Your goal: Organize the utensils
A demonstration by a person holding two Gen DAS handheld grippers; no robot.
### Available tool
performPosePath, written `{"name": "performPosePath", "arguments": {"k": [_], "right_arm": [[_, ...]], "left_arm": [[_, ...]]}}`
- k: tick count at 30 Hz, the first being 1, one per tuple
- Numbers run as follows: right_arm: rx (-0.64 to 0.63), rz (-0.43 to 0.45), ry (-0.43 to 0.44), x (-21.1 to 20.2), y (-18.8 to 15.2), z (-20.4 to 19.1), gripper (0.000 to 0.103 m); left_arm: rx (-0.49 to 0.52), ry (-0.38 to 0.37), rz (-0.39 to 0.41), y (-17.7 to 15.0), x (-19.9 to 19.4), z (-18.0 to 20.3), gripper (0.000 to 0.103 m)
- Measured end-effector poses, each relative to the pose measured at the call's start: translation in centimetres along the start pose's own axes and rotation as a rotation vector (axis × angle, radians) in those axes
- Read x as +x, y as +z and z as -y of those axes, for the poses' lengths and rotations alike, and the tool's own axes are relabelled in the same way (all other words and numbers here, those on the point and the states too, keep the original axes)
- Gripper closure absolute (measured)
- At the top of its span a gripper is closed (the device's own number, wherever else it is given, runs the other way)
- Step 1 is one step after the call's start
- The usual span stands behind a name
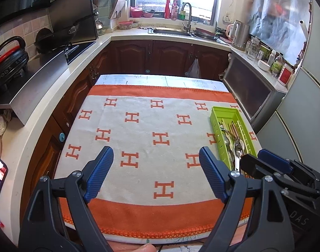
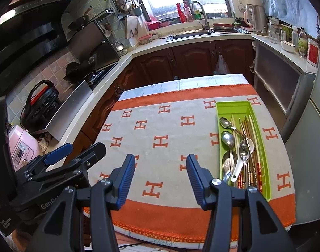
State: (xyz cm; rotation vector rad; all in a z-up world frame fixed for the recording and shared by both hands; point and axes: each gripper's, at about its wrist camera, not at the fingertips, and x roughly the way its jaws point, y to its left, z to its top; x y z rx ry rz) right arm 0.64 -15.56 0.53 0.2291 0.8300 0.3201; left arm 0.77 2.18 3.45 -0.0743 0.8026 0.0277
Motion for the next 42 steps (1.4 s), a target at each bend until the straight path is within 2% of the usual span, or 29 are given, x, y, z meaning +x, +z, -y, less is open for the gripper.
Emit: {"name": "performPosePath", "arguments": {"k": [12,42], "right_arm": [[0.011,0.007,-0.067,-0.3,-0.1,0.6,0.052],[0.03,-0.016,-0.077,0.0,-0.5,1.2,0.052]], "left_arm": [[0.02,0.016,-0.027,-0.2,1.2,1.1,0.021],[0.033,0.021,-0.069,-0.4,2.4,1.7,0.021]]}}
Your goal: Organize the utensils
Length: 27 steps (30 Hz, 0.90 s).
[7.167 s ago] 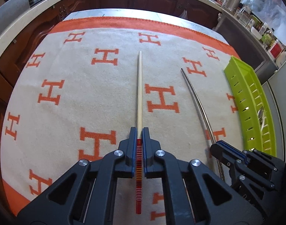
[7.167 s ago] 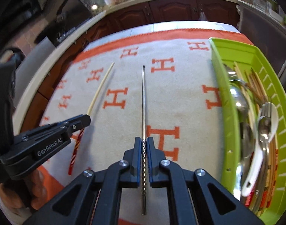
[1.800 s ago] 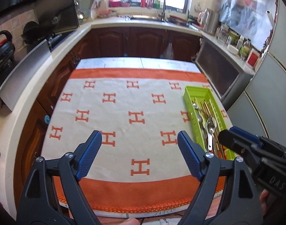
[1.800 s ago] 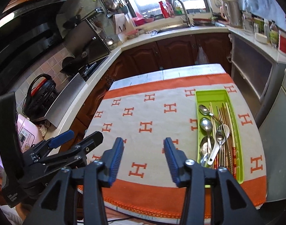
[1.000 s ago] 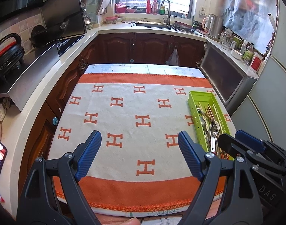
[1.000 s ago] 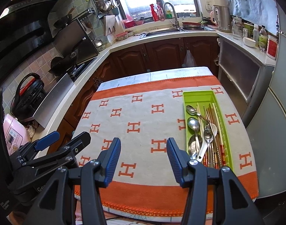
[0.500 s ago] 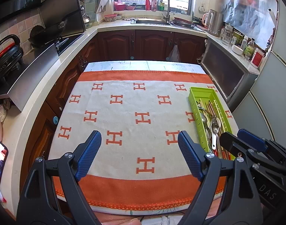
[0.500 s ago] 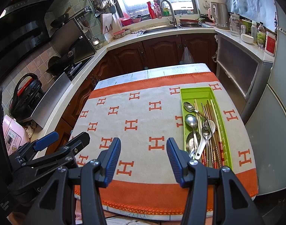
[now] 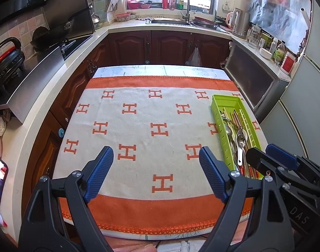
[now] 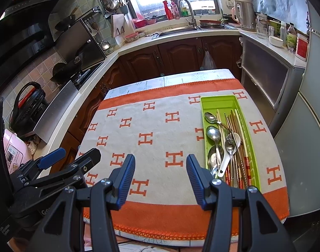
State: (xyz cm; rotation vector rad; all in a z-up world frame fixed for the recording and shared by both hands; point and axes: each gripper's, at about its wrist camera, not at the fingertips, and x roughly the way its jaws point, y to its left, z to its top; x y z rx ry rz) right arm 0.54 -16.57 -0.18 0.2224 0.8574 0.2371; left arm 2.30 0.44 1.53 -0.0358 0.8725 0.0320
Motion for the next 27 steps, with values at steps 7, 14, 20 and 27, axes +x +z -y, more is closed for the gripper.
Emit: {"name": "performPosePath", "arguments": {"k": [7,14,20,27], "right_arm": [[0.004,-0.003,-0.002,0.1,-0.06,0.0,0.052],[0.008,-0.006,-0.004,0.24,-0.4,0.11,0.052],[0.01,-0.008,-0.004,0.27,-0.46,0.16,0.052],[0.011,-0.008,-0.004,0.27,-0.37,0.21,0.052]], "left_arm": [[0.004,-0.006,-0.012,-0.17,0.68,-0.04,0.021],[0.008,-0.008,-0.019,-0.26,0.94,-0.01,0.021],[0.009,-0.009,-0.022,-0.34,1.05,-0.01,0.021],[0.01,-0.009,-0.023,-0.43,1.08,0.05,0.021]]}}
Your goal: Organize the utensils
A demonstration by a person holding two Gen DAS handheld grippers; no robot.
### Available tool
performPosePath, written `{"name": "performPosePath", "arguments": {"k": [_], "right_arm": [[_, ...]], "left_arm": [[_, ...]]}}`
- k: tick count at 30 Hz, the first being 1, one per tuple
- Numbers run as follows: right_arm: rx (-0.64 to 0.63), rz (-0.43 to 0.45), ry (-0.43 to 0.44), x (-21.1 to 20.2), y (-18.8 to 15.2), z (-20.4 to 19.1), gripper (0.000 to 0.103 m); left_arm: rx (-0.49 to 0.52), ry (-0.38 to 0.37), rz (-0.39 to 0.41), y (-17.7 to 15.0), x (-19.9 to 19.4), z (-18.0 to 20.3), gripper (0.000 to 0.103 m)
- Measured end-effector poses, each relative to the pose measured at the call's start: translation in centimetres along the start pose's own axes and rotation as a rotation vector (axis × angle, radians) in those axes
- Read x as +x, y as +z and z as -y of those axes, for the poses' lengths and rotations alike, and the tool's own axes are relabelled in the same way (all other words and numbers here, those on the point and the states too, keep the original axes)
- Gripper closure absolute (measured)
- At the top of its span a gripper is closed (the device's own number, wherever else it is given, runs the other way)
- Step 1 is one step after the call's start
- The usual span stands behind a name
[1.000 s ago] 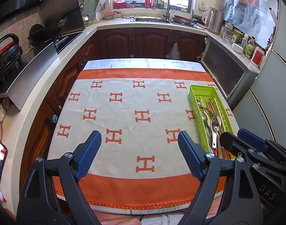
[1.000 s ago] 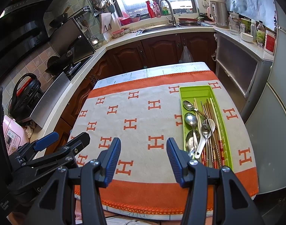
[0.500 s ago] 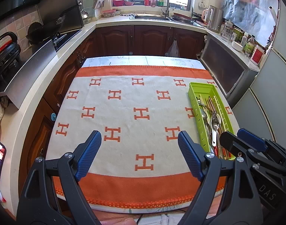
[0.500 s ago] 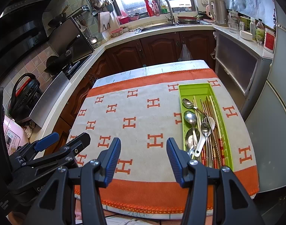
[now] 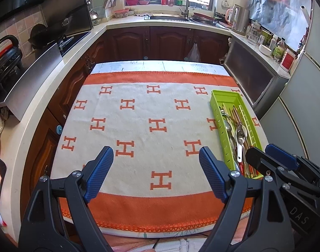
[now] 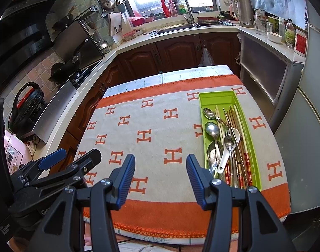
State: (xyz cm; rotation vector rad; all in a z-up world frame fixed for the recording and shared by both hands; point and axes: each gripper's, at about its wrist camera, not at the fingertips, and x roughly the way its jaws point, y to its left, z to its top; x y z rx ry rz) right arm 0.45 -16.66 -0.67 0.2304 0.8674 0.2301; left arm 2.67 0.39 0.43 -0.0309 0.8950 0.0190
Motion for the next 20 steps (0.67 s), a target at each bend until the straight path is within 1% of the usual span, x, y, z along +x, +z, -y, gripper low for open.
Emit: {"name": "performPosePath", "arguments": {"k": [8,13,20], "right_arm": [[0.001,-0.003,0.001,0.01,-0.06,0.06,0.052],[0.002,-0.003,0.001,0.05,0.0,0.07,0.052],[0.003,-0.004,0.001,0.07,-0.07,0.11,0.052]], "left_arm": [[0.0,0.0,-0.002,0.08,0.0,0.04,0.021],[0.002,-0.002,-0.005,-0.58,0.16,0.17,0.021],[0.006,-0.005,-0.009,-0.7,0.31,0.09,0.021]]}}
